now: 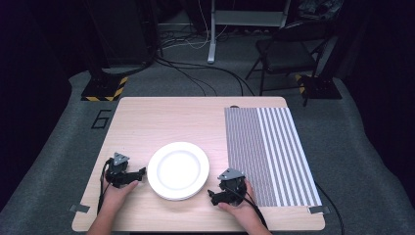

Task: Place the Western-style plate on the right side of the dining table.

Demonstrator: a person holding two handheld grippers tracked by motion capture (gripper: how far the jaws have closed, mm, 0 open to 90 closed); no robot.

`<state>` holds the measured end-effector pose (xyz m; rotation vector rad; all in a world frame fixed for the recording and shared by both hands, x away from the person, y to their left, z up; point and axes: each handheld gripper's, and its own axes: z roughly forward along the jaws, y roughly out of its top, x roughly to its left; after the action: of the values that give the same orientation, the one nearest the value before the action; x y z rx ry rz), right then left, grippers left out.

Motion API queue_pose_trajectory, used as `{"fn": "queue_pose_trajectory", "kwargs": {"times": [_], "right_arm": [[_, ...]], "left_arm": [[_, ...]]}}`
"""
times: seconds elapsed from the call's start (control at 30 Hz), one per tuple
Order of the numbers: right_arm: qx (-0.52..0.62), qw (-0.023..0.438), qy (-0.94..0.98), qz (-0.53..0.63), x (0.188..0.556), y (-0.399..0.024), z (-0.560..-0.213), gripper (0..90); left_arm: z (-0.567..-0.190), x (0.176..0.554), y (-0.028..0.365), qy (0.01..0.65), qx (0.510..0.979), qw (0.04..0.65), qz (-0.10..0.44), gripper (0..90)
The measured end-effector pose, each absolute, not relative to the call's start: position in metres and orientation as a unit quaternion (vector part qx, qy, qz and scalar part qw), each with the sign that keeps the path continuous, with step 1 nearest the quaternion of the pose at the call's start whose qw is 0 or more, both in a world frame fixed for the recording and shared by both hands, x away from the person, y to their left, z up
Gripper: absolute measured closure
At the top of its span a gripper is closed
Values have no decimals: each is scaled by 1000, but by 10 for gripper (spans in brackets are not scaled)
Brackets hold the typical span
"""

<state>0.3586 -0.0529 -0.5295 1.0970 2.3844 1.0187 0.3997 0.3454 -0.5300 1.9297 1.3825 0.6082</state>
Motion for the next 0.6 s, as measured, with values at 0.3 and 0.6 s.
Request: {"fn": "queue_pose_trajectory", "kwargs": {"times": [0.3, 0.6], "right_arm": [[388, 163, 834, 357, 359, -52, -530, 52], [390, 164, 832, 357, 359, -52, -530, 51]], "left_arm": [[-530, 400, 345, 532, 740, 339, 234, 162], [-530, 400, 346, 531, 740, 340, 234, 163]]}}
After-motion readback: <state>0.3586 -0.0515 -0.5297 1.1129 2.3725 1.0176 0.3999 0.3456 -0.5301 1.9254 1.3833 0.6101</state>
